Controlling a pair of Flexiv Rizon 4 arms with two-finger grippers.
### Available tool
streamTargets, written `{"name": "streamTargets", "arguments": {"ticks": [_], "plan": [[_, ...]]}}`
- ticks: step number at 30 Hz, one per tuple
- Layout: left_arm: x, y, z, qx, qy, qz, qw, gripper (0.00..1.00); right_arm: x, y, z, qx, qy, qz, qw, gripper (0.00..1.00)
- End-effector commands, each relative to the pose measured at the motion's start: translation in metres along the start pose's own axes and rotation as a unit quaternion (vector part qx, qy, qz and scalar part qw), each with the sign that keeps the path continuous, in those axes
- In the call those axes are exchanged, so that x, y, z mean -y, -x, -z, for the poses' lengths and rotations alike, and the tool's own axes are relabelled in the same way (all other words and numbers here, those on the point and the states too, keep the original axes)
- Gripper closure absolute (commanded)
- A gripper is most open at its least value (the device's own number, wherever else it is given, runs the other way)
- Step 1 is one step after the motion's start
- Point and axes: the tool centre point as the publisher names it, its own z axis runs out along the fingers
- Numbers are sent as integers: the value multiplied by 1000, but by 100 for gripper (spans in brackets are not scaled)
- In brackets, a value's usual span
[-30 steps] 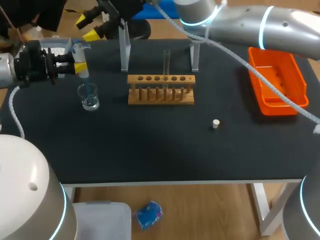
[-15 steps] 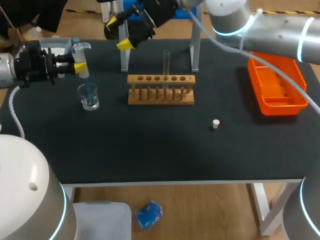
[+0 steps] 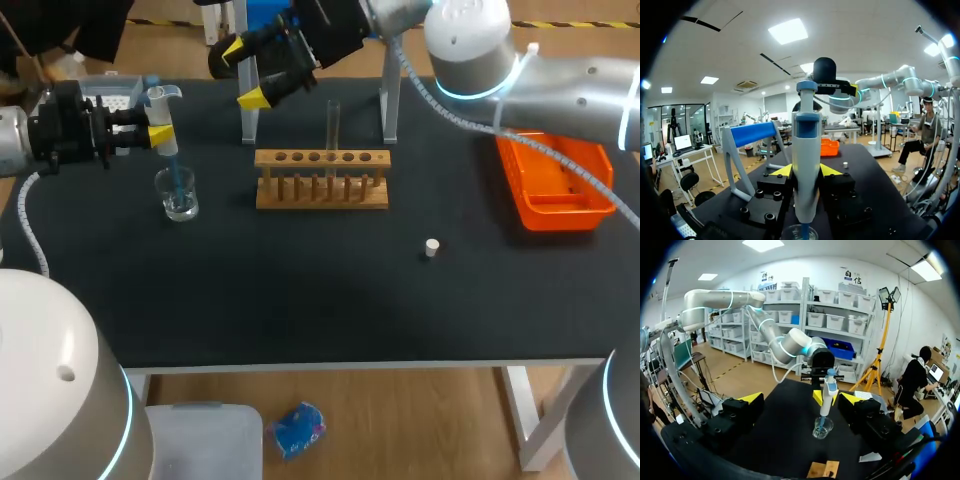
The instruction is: Invert the test tube, pick up the pipette, mount the tip to pipette, aspirate from beaker and dispense into the tube, eject the tip, return the pipette, and cap with the stopper.
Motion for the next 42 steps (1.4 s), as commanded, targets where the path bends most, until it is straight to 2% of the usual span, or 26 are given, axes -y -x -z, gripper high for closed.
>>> {"name": "streamTargets", "arguments": {"ticks": [1,11,18,26,42], "plan": [[1,0,0,0,0,0,1000,100,1,-4,5,7,-10,-5,1000,0],[1,0,0,0,0,0,1000,100,21,-18,59,63,-49,-46,996,0],[1,0,0,0,0,0,1000,100,47,-27,92,107,-68,-75,989,0],[1,0,0,0,0,0,1000,100,75,-30,126,150,-80,-82,982,0],[1,0,0,0,0,0,1000,100,134,-19,161,173,-132,-69,974,0]]}}
